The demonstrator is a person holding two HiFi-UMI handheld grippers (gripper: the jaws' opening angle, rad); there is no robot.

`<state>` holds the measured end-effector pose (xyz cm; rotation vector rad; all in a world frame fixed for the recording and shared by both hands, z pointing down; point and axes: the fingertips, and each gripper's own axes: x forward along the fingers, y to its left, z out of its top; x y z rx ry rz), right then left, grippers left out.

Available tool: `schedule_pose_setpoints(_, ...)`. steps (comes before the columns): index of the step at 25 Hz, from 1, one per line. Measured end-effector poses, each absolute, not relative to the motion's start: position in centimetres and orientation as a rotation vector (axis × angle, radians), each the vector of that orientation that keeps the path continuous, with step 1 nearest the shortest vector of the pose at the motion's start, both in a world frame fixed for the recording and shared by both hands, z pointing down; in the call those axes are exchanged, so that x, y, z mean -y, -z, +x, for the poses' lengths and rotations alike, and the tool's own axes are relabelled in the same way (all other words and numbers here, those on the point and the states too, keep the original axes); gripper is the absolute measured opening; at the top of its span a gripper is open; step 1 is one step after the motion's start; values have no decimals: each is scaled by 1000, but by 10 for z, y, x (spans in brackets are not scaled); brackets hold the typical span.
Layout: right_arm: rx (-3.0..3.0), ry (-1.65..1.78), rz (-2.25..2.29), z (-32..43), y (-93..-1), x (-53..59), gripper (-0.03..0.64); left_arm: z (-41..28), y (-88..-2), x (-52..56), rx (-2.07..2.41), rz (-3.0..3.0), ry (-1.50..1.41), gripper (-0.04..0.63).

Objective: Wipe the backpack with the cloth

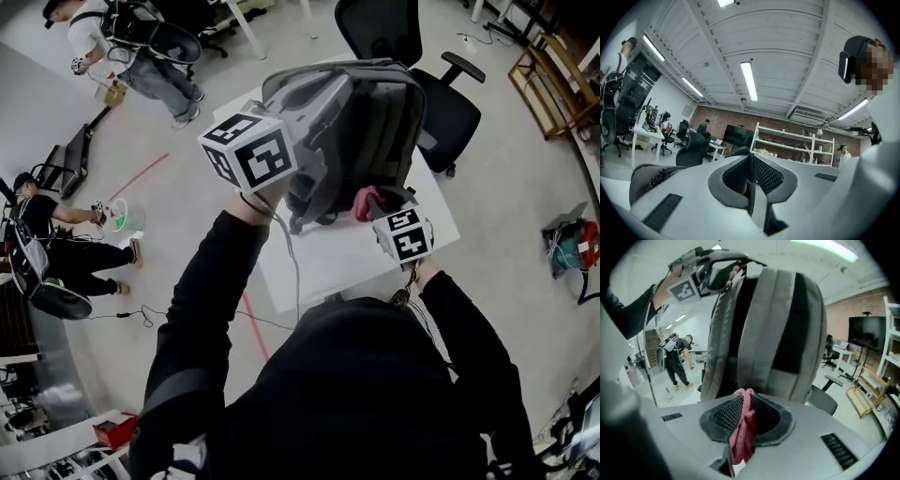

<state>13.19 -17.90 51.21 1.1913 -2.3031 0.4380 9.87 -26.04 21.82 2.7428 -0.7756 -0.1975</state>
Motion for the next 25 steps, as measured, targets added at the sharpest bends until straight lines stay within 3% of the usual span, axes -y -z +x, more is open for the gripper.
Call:
schedule_pose_setpoints(6,2447,-217,1508,180,-389,216,74,166,-178,282,699,2844,176,40)
schedule_pose_setpoints(11,2460,-338,1510,187,-400,198,73,186,-152,291,617,2875,238,40)
schedule_pose_setpoints(20,2359,-474,1385,190,-479,161,74,122,-234,298,676,2670,286,38)
schedule_pose_setpoints(25,2365,-484,1281,188,-497,138,74,72,-253,267,773,2678,170,38)
